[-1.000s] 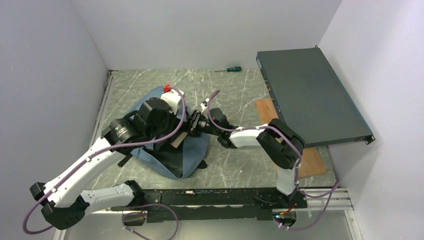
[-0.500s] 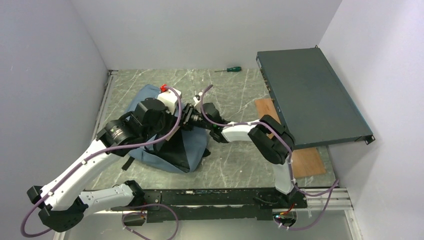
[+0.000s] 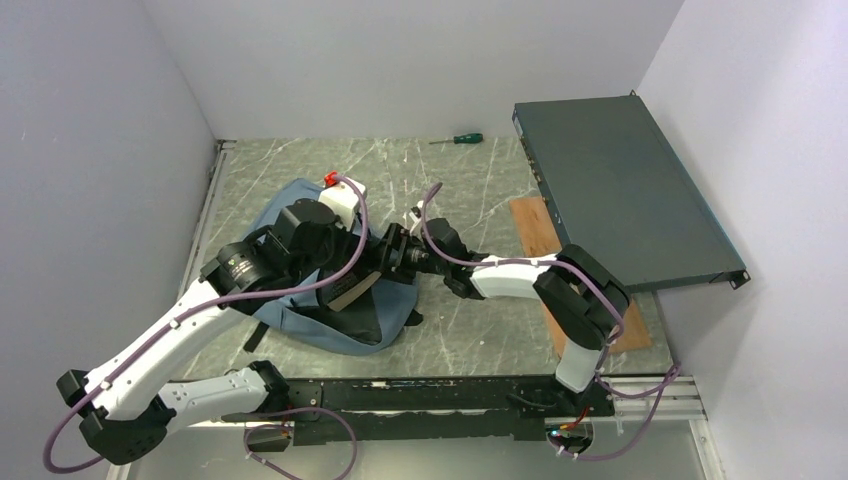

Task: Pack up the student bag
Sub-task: Place the book in the student bag.

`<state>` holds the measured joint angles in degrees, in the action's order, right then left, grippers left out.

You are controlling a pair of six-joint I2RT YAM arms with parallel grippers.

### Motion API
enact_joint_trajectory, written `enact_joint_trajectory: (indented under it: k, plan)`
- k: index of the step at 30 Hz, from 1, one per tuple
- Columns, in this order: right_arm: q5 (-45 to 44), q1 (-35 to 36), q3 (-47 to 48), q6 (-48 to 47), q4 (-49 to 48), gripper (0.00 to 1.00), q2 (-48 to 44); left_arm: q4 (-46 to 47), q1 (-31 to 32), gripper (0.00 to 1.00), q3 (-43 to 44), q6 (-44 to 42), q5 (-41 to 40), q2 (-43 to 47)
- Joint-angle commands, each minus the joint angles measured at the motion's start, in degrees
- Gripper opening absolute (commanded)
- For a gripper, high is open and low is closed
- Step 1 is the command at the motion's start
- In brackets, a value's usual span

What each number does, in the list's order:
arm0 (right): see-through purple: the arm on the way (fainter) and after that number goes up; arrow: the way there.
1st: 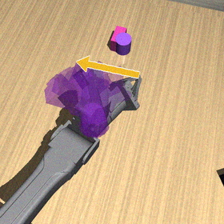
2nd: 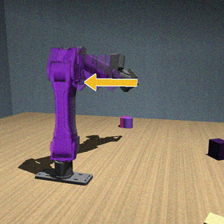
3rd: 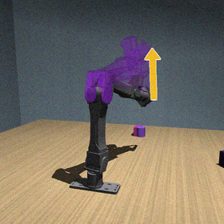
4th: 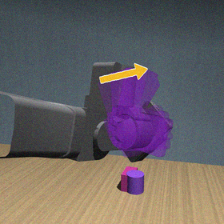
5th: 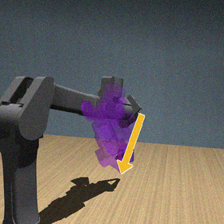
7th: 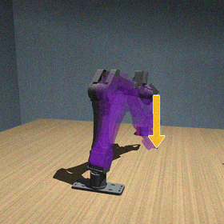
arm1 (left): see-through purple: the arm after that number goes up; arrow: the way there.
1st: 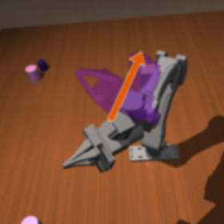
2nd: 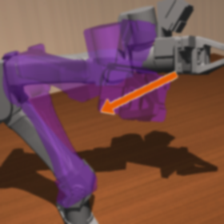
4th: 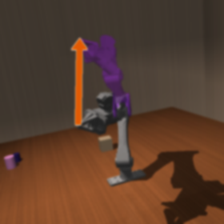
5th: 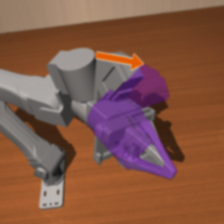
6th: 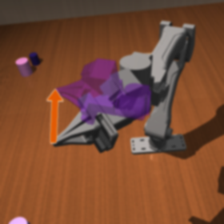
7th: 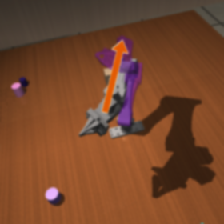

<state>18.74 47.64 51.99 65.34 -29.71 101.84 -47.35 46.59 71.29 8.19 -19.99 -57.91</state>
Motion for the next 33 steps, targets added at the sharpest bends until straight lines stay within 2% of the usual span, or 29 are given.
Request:
enact_joint_trajectory:
  k: [1, 3, 5, 8, 9, 10, 12, 13, 15, 17, 20, 23, 26, 30, 33]
  plan:
    - [0.8, -0.4, -1.6, -1.4, -3.5, 0.73, -1.4, 6.9, 0.5, 0.00, 1.4, 0.0, -0.1, 2.0]
    - [3.5, -0.6, -0.3, 0.2, -7.8, 0.52, 2.1, 6.9, 0.5, 0.00, 1.5, 0.3, 0.5, 2.1]
    - [5.1, -0.3, 1.7, 1.7, -10.2, 0.39, 4.6, 6.9, 0.5, 0.00, 1.8, 0.5, 0.8, 2.2]
    - [5.6, 0.6, 3.9, 0.1, -10.3, 0.40, 6.1, 6.3, 0.5, 0.00, 2.4, 0.7, 1.5, 2.1]
    - [5.4, 0.9, 4.3, -0.8, -10.2, 0.39, 6.3, 6.2, 0.5, 0.00, 2.5, 0.7, 1.9, 2.1]
    - [5.5, 1.1, 4.5, -1.3, -10.6, 0.33, 6.6, 6.2, 0.5, 0.00, 2.4, 0.8, 2.1, 2.2]
    - [5.2, 1.2, 4.3, 0.0, -14.4, 0.07, 7.5, 6.4, 0.5, 0.00, 2.1, 1.1, 2.7, 2.2]
    - [4.7, 1.2, 3.9, 1.2, -18.2, 0.00, 8.1, 6.5, 0.5, 0.00, 2.0, 1.1, 3.1, 2.2]
    - [3.1, 1.3, 4.8, 4.0, -24.3, 0.00, 9.6, 6.5, 0.5, 0.00, 2.1, 1.0, 3.3, 2.0]
    - [1.1, 1.4, 8.2, 5.8, -25.3, 0.00, 10.8, 5.9, 0.5, 0.00, 2.7, 0.8, 3.2, 1.9]
    - [-3.3, 1.9, 14.9, 5.6, -23.9, 0.00, 13.2, 5.3, 0.5, 0.00, 3.3, 0.2, 2.7, 2.0]
    - [-8.0, 3.2, 19.7, 1.2, -16.9, 0.02, 15.8, 5.4, 0.5, 0.00, 3.3, -0.5, 1.5, 2.3]
    - [-10.8, 3.9, 17.3, 0.3, -13.7, 0.28, 15.0, 6.0, 0.5, 0.00, 2.1, -0.5, 0.6, 2.4]
    - [-9.4, 3.4, 10.0, -3.6, -9.9, 0.42, 8.3, 7.3, 0.5, 0.00, -0.8, 0.6, -0.2, 2.8]
    - [-6.5, 3.4, 8.9, -11.6, 5.4, 0.54, 2.2, 8.5, 0.5, 0.00, -3.0, 0.8, -1.2, 3.1]
